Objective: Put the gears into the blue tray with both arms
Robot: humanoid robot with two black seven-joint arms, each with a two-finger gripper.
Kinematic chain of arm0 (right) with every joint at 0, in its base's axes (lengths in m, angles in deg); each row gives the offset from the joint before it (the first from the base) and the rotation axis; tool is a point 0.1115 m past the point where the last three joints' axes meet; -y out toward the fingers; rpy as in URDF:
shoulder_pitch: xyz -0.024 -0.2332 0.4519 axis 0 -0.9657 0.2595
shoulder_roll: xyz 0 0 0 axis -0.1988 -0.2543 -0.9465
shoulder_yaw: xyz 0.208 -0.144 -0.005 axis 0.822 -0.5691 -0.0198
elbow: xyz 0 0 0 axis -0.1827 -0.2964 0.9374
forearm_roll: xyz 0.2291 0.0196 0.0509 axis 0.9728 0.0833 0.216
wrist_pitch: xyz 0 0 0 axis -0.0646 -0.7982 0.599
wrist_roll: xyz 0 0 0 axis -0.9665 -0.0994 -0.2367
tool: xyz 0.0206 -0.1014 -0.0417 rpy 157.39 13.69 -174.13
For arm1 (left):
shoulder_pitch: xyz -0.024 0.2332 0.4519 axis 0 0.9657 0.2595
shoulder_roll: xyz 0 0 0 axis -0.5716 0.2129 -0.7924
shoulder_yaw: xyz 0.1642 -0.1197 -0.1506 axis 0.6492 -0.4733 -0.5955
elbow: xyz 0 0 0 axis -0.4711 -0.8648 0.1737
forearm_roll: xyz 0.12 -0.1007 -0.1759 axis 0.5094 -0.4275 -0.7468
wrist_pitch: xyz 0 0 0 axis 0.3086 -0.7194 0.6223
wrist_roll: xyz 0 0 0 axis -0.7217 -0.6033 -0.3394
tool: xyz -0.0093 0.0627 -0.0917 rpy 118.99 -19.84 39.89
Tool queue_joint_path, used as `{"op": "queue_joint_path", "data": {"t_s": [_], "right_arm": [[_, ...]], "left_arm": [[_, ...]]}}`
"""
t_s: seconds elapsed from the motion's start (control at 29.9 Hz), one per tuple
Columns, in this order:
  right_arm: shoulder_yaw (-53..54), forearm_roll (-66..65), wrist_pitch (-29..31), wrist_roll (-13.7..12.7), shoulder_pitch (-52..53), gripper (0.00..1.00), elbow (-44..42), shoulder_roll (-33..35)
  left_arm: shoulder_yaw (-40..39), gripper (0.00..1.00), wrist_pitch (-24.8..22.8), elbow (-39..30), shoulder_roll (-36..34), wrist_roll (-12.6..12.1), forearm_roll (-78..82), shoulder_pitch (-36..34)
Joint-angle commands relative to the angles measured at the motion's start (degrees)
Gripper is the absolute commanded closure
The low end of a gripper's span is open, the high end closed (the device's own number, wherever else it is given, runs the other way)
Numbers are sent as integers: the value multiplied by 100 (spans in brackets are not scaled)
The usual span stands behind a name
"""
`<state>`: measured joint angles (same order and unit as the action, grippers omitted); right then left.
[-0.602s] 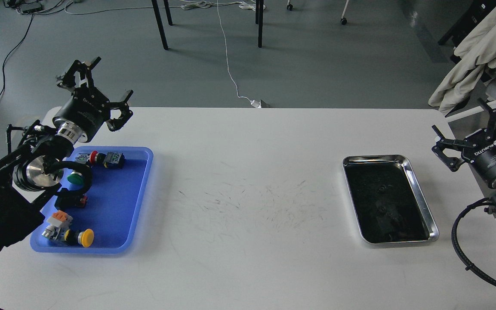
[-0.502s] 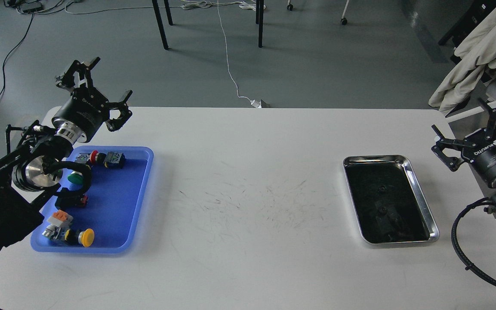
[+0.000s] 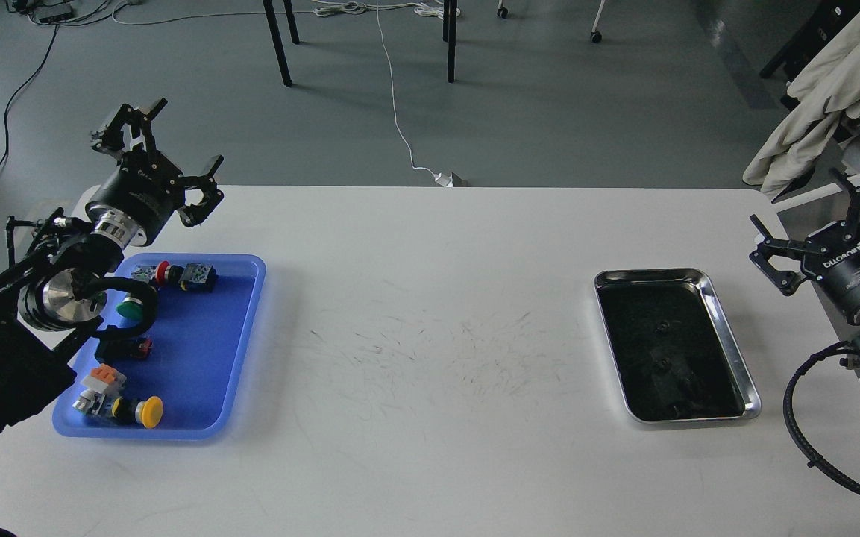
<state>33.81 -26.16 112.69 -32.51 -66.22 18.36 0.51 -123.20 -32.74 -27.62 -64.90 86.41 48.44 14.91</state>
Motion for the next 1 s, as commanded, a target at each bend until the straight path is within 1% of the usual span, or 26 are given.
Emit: {"op": "queue_joint_path", "data": {"t_s": [0.0, 0.17, 0.33, 0.47, 0.67, 0.74, 0.97], "right_arm": [[-10, -9, 11, 1, 0, 0, 0, -1], [-54, -18, 72, -7, 0, 0, 0, 16], [-107, -18, 90, -7, 8, 1, 0, 95], [-159, -18, 99, -7, 0, 1, 0, 262], [-212, -79, 99, -7, 0, 1, 43, 280], [-256, -88, 99, -7, 0, 1, 87, 306], [-484, -158, 99, -7, -18, 1, 368, 639]], "left_arm": [[43, 1, -13, -8, -23, 0, 15, -20], [0, 1, -31, -69, -198, 43, 15, -20], [-27, 1, -40, -69, -216, 79, 15, -29], [8, 1, -31, -69, -216, 79, 15, -11], [17, 1, -118, -78, -216, 61, 15, -20], [8, 1, -58, -78, -181, 61, 15, -11], [52, 1, -57, -78, -146, 79, 33, 33]]}}
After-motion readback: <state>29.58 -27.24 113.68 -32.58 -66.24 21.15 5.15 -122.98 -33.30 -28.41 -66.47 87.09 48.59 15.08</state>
